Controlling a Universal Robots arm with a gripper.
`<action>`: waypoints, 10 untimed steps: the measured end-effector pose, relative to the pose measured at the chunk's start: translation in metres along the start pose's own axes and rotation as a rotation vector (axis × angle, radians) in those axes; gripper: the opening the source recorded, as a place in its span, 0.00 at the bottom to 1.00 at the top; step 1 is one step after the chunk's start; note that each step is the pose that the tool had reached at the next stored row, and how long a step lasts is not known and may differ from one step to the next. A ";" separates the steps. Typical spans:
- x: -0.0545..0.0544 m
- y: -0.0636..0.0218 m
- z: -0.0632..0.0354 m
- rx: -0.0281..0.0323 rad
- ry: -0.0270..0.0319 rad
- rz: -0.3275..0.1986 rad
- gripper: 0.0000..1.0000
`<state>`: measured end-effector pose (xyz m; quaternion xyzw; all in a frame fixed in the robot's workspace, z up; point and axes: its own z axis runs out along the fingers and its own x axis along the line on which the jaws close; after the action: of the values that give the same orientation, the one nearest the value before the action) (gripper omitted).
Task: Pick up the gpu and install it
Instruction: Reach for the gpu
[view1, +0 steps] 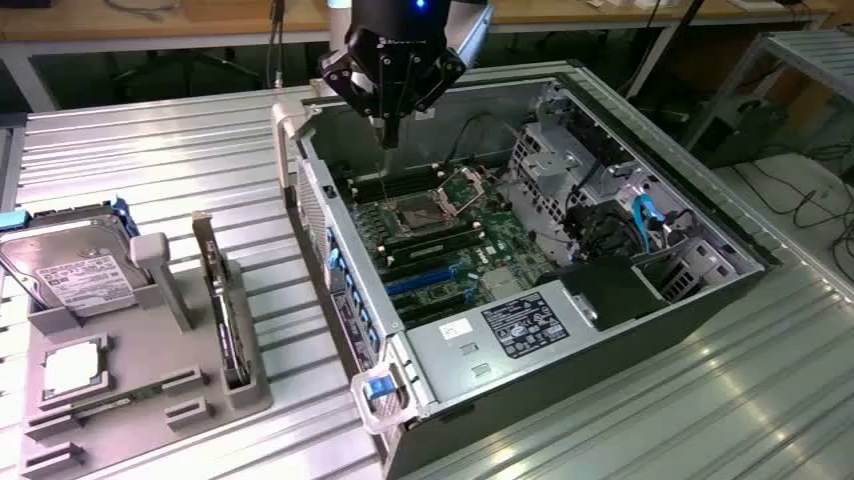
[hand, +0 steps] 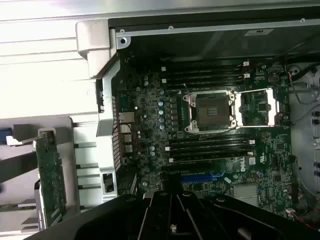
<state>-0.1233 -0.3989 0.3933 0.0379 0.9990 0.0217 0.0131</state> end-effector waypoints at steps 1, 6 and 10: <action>0.001 -0.0002 0.0000 -0.0001 0.0001 0.000 0.11; 0.011 -0.0033 -0.0001 0.0001 0.0000 0.000 0.11; 0.020 -0.0059 0.0000 -0.0001 0.0000 0.000 0.11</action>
<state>-0.1432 -0.4033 0.3926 0.0376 0.9990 0.0217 0.0131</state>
